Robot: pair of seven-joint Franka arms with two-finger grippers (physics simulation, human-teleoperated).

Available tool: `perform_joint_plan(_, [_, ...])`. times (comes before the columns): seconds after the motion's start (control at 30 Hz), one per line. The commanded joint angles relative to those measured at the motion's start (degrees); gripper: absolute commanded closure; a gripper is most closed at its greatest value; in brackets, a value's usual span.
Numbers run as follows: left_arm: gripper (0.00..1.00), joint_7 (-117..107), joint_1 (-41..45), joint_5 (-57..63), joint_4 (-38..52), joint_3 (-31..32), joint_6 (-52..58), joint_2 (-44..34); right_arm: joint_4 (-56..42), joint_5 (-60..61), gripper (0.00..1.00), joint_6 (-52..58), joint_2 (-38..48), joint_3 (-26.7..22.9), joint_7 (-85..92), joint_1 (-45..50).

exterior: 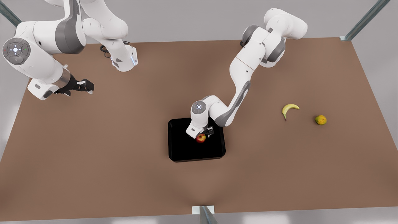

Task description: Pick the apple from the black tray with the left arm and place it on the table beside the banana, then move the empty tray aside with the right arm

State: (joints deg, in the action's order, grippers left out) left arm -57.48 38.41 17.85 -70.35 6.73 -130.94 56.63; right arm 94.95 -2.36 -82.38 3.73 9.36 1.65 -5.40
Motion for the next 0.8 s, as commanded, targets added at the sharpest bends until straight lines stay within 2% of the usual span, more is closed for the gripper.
perform_joint_plan(0.0, [0.00, 0.8, 0.0, 0.1, 0.0, -0.1, -1.4, 0.1, 0.0, 0.0, 0.00, -0.1, 0.0, 0.0, 0.0, -0.1])
perform_joint_plan(0.17, [0.00, 0.1, 0.1, 0.1, 0.0, -0.1, -1.4, 0.1, 0.0, -0.1, 0.00, 0.0, 0.0, 0.0, 0.0, -0.1])
perform_joint_plan(0.2, [0.14, -0.3, 0.1, 0.0, 0.0, -0.1, -1.4, 0.1, 0.0, -0.1, 0.00, 0.0, 0.0, 0.0, 0.0, -0.1])
perform_joint_plan(0.27, [0.30, -0.4, 0.0, 0.0, 0.0, -0.1, -1.4, 0.1, 0.0, -0.1, 0.00, 0.0, 0.0, 0.0, 0.0, -0.1])
perform_joint_plan(0.3, [0.33, -0.5, 0.0, 0.0, 0.0, -0.1, -1.4, 0.1, 0.0, -0.1, 0.00, 0.0, 0.0, 0.0, -0.1, -0.1])
perform_joint_plan(0.43, [0.30, 0.1, 0.3, 0.3, 0.0, -0.1, 1.4, -1.2, -0.1, -0.1, 0.00, -0.1, 0.0, 0.0, 0.0, -0.1])
perform_joint_plan(0.67, [0.30, 9.1, -2.5, -3.2, -1.0, 0.3, 23.5, -13.8, -0.1, -0.1, 0.00, 0.0, 0.0, 0.0, 0.0, -0.1])
perform_joint_plan(0.77, [0.29, 13.5, -5.4, -3.5, -4.7, 0.3, 26.3, -18.3, -0.1, -0.2, 0.00, -0.1, 0.0, 0.0, 0.0, -0.1])
